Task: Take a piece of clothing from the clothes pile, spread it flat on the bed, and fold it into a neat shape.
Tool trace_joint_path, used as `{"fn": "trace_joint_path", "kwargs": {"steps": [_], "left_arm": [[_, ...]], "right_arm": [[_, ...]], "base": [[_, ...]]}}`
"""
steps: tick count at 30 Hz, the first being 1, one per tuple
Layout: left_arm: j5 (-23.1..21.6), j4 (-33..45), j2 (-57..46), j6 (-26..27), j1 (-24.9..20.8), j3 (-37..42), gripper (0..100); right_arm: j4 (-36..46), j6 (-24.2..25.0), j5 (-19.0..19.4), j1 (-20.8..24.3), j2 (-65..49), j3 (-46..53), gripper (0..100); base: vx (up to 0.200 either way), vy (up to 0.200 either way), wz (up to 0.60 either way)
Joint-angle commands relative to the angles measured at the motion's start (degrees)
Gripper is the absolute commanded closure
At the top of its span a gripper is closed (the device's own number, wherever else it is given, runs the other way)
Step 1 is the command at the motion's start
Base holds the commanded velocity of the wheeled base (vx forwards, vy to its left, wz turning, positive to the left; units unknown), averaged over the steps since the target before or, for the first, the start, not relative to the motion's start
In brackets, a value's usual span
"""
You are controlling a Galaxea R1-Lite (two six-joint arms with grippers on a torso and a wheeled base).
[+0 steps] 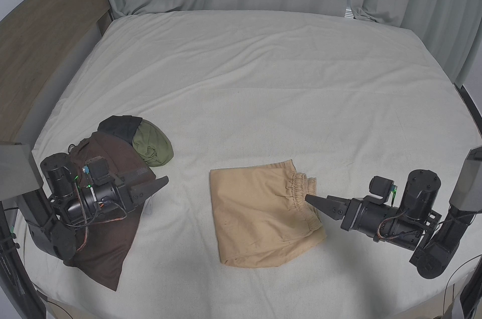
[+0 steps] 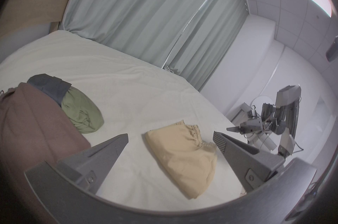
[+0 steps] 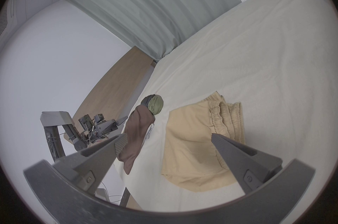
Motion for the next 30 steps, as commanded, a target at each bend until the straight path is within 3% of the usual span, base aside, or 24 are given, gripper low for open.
{"fn": "trace_joint_path", "kwargs": {"steps": [1,7,12,16,30], "left_arm": [[-1.6,0.0,-0.4,2.0,2.6,2.7,0],[-6.0,0.0,-0.9,9.3,5.2,5.4,0],[-8.8,0.0,-0.8,12.4,6.5,7.3,0],[-11.2,0.0,-0.3,13.3,7.0,7.6,0],[-11.4,0.0,-0.4,13.4,7.8,7.5,0]], "right_arm": [[0.0,0.1,-0.1,0.1,2.1,0.3,0],[0.0,0.2,-0.1,-0.9,5.1,0.3,0],[-0.1,0.3,-0.3,-1.7,8.1,0.4,0],[-0.2,0.3,-0.2,-2.6,11.7,0.6,0],[-0.2,0.4,-2.0,-5.6,21.9,-1.9,0]], "base": [[0.000,0.000,0.00],[0.000,0.000,0.00],[0.000,0.000,0.00],[0.000,0.000,0.00],[0.000,0.000,0.00]]}}
